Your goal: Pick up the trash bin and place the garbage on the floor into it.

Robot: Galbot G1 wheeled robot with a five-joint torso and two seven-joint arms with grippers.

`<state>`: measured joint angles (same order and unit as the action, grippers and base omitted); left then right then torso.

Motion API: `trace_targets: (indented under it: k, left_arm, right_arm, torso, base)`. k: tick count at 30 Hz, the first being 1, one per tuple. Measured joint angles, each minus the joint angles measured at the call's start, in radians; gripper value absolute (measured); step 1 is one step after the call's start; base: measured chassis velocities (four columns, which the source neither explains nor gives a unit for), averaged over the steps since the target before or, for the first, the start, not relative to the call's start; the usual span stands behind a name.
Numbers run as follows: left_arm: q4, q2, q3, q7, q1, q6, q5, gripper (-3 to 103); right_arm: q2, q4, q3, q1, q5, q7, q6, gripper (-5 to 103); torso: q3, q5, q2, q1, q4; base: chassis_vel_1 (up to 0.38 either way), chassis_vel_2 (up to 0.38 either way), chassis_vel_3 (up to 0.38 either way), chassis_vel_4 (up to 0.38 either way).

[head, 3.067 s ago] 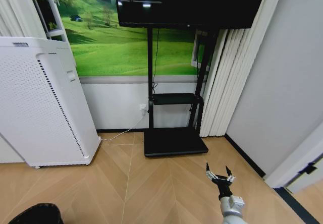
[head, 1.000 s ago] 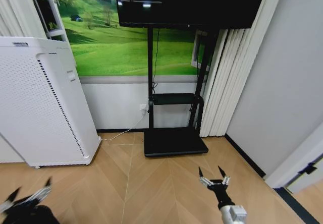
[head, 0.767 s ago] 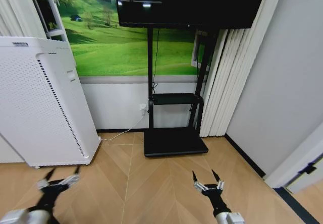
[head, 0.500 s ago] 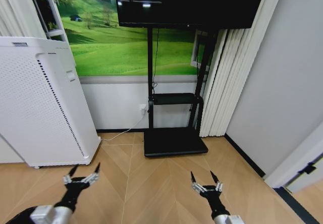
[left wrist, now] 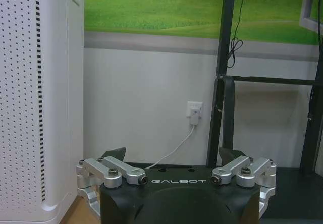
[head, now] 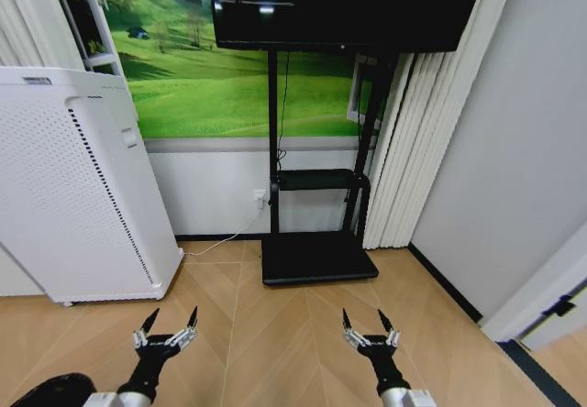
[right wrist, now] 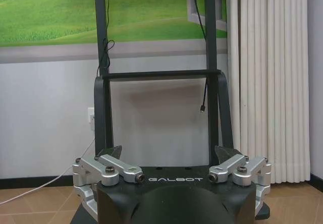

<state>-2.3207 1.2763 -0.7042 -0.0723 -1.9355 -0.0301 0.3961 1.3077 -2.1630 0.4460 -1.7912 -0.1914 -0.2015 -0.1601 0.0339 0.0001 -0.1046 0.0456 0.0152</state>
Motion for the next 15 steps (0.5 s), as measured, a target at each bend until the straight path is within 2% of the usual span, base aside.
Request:
trace_targets:
  k: [15]
  left_arm:
    - [0.003, 0.009, -0.002, -0.002, -0.003, -0.005, -0.009, 100]
  right_arm:
    - [-0.004, -0.007, 0.013, 0.004, -0.004, 0.0, 0.014, 100]
  torso:
    - [0.0, -0.0001, 0.0, 0.0, 0.0001]
  base:
    - [0.0, 0.0, 0.0, 0.0]
